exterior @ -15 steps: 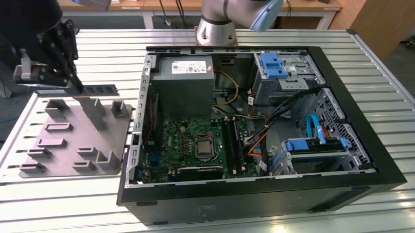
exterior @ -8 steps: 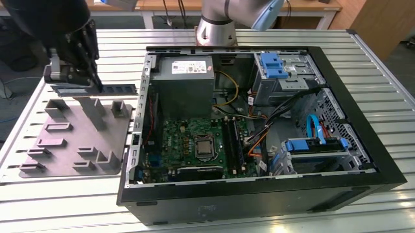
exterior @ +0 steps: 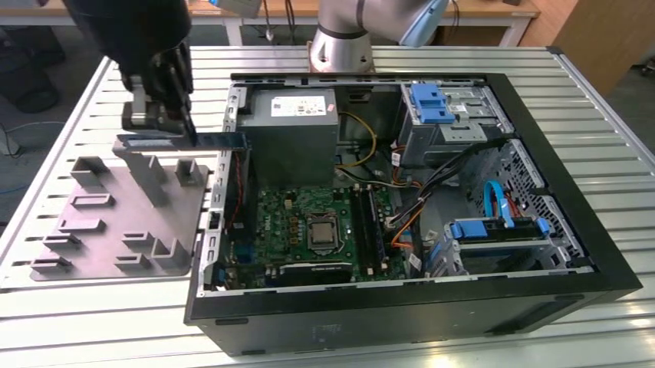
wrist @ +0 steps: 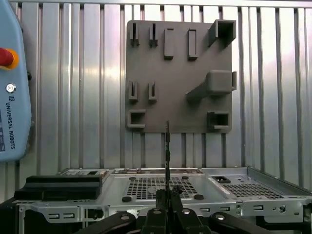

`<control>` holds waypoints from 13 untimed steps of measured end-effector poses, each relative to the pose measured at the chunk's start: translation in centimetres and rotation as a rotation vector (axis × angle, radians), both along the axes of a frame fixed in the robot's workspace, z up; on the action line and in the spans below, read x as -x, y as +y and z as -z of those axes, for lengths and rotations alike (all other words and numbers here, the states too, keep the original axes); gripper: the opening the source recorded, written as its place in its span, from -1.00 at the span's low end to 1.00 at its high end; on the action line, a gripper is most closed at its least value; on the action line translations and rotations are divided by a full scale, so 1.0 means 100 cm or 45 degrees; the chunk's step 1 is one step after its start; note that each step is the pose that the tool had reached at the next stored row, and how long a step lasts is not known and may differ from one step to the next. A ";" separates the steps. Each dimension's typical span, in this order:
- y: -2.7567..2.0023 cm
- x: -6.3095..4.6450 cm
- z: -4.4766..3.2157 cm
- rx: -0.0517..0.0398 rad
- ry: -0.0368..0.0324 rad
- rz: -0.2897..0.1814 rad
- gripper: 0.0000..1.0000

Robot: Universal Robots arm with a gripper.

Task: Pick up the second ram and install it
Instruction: 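Pick up the second ram and move it above second insertion slot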

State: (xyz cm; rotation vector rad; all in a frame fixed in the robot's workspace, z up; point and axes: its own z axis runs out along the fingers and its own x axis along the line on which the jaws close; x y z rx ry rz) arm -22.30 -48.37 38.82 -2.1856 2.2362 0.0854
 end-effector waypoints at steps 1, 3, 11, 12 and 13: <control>0.0000 -0.005 0.0000 0.000 0.0004 0.000 -0.73; 0.0000 -0.014 0.0001 0.000 0.0010 0.000 -0.73; 0.0000 -0.050 0.0005 0.000 0.0040 0.000 -0.73; 0.0000 -0.055 0.0006 0.000 0.0044 0.000 -0.73; 0.0000 -0.060 0.0007 0.000 0.0049 0.000 -0.73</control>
